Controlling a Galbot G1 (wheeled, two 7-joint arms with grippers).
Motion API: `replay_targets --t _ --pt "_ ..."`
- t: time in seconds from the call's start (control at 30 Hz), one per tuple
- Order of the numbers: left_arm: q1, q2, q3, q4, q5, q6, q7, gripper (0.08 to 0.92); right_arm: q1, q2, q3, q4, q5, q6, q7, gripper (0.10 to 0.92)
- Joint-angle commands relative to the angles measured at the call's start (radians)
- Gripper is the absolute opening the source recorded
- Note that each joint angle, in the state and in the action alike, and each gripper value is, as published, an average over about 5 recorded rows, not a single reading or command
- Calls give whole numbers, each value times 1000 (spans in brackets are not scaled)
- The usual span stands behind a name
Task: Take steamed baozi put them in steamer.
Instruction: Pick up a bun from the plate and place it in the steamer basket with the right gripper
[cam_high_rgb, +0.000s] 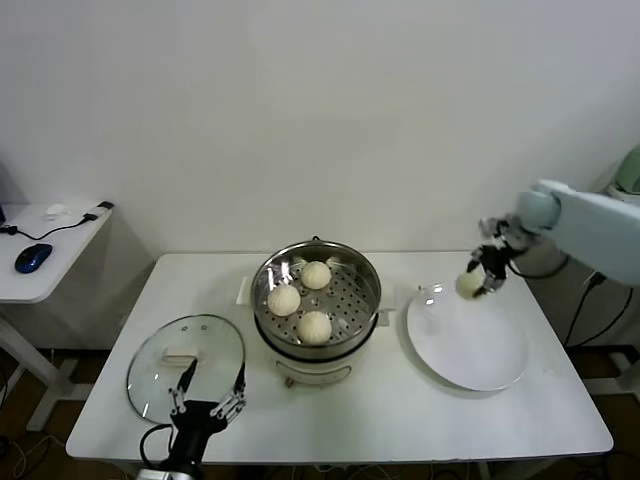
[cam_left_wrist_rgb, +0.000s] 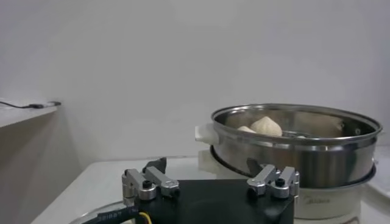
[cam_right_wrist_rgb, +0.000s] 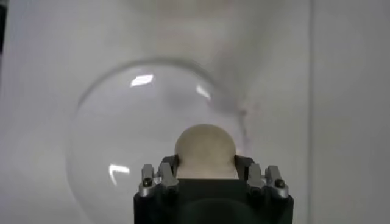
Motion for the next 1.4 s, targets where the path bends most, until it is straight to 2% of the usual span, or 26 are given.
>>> replay_targets --t 0.03,0.27,0.5,0.83,1.27,1.4 --pt "-4 14 2 -4 -9 3 0 823 469 212 -248 342 517 -147 28 628" --pt "-6 21 -7 -8 -15 2 -1 823 293 355 -175 373 570 -230 161 628" --pt "-3 21 -17 -9 -16 0 -1 823 100 418 -166 251 464 -248 211 628" --pt "-6 16 -17 -3 -17 1 0 823 -6 439 -151 122 378 -243 228 628" --pt "-11 16 -17 1 -29 3 2 823 19 425 -172 134 349 -231 187 631" --pt "-11 16 -18 -1 -31 1 1 823 11 420 -151 128 346 -219 206 678"
